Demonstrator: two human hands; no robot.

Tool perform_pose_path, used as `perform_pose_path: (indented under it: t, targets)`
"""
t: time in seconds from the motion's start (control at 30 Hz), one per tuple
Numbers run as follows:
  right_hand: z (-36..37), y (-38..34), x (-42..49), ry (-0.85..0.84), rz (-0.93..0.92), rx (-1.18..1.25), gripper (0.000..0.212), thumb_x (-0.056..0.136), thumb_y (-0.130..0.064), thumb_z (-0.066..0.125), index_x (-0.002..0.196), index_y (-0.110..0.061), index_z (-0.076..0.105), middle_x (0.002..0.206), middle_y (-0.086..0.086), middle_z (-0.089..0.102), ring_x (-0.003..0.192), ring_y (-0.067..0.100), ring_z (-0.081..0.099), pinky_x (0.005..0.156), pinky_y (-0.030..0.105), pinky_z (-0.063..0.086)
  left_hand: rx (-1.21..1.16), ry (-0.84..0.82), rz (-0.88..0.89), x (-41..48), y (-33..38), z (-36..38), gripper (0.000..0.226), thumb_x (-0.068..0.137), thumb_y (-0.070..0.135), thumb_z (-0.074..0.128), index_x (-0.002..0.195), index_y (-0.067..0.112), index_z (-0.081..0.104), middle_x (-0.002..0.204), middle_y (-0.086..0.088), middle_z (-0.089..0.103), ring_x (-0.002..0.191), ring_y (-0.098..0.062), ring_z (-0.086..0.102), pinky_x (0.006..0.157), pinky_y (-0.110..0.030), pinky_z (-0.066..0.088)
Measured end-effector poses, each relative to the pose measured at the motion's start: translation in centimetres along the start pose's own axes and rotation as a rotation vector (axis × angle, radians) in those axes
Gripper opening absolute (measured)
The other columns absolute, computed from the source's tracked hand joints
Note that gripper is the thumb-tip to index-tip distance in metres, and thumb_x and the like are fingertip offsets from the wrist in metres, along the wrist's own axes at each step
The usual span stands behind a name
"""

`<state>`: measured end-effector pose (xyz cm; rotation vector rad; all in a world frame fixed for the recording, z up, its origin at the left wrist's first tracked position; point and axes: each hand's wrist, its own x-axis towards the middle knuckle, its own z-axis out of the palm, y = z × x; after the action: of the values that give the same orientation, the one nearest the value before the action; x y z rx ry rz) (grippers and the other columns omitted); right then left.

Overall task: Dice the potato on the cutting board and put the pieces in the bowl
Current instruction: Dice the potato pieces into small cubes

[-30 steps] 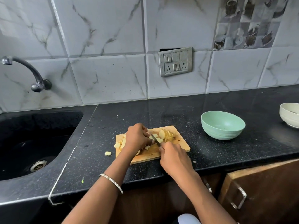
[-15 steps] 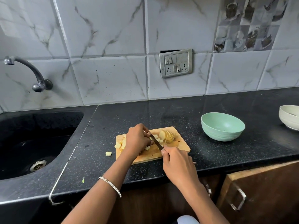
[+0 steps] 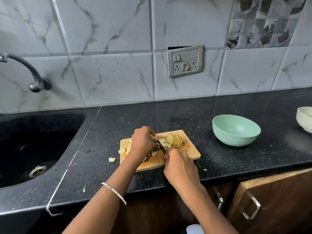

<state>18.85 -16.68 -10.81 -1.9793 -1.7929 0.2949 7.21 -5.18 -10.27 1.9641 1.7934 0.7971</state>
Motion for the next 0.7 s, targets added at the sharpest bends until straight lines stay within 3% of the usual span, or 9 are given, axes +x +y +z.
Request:
perform_pose_path:
  t: [0.13,0.3,0.57,0.63,0.7]
  targets:
    - [-0.1,-0.3,-0.2,-0.010,-0.012,-0.040,0.028,0.102,-0.024,0.052,0.130,-0.020,0.054,0.121,0.008,0.062,0.110,0.030,0.062,0.072,0.033,0.041,0.017,-0.001,-0.033,-0.1,0.1,-0.3,0.036,0.070,0.012,0.084,0.098,0.020,0.063,0.089,-0.001,0.075,0.092,-0.016,0.069,0.089,-0.034,0.053]
    - [-0.3,-0.8,-1.5,-0.027,-0.071,-0.102,0.030,0.100,-0.022,0.056,0.129,-0.019,0.054,0.121,0.008,0.061,0.111,0.029,0.060,0.073,0.033,0.040,0.114,0.077,-0.049,-0.6,0.8,-0.4,0.026,0.077,0.007,0.072,0.100,0.014,0.063,0.097,-0.008,0.071,0.098,-0.029,0.064,0.073,-0.032,0.042]
    - [-2.2,0.5,-2.8,0.018,-0.051,0.057,0.021,0.105,-0.033,0.046,0.111,-0.023,0.064,0.107,0.003,0.066,0.096,0.028,0.061,0.066,0.033,0.036,0.201,0.049,-0.014,-1.3,1.9,-1.4,0.026,0.074,0.007,0.076,0.098,0.013,0.067,0.095,-0.008,0.070,0.085,-0.027,0.066,0.071,-0.031,0.049]
    - [-2.6,1.2,-2.8,0.030,-0.056,0.081,0.022,0.104,-0.036,0.046,0.104,-0.028,0.066,0.100,0.000,0.066,0.092,0.028,0.062,0.064,0.034,0.036,0.205,0.036,-0.003,-1.5,2.3,-1.9,0.028,0.073,0.007,0.078,0.099,0.015,0.068,0.097,-0.006,0.070,0.091,-0.026,0.066,0.071,-0.029,0.045]
    - [-3.0,2.1,-2.7,0.020,-0.052,0.101,0.024,0.103,-0.039,0.046,0.111,-0.033,0.068,0.100,-0.002,0.067,0.098,0.029,0.063,0.066,0.035,0.039,0.210,0.053,0.025,-1.6,2.5,-2.4,0.029,0.073,0.009,0.080,0.099,0.016,0.069,0.100,-0.004,0.070,0.098,-0.025,0.064,0.071,-0.029,0.040]
